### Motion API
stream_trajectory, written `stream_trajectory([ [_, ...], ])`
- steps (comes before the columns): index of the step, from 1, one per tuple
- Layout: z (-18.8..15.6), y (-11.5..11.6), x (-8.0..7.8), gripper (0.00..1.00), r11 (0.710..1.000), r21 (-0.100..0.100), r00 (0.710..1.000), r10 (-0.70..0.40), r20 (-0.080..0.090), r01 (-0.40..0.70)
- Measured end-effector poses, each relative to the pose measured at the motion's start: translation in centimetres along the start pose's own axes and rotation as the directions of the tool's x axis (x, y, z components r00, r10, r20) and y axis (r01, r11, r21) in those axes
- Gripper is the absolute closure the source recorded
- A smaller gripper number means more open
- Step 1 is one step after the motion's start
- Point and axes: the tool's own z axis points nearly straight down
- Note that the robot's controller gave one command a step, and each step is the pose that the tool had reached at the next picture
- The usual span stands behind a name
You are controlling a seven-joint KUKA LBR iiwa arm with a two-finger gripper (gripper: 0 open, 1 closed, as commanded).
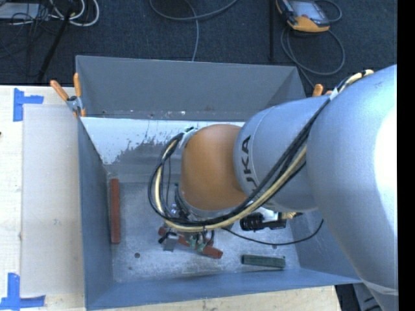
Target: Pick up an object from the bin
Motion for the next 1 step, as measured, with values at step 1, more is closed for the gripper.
stream_trajectory([
  [1,-9.97,-1.15,-0.34,1.00,1.000,-0.001,1.000,-0.010,0.004,0.010],
])
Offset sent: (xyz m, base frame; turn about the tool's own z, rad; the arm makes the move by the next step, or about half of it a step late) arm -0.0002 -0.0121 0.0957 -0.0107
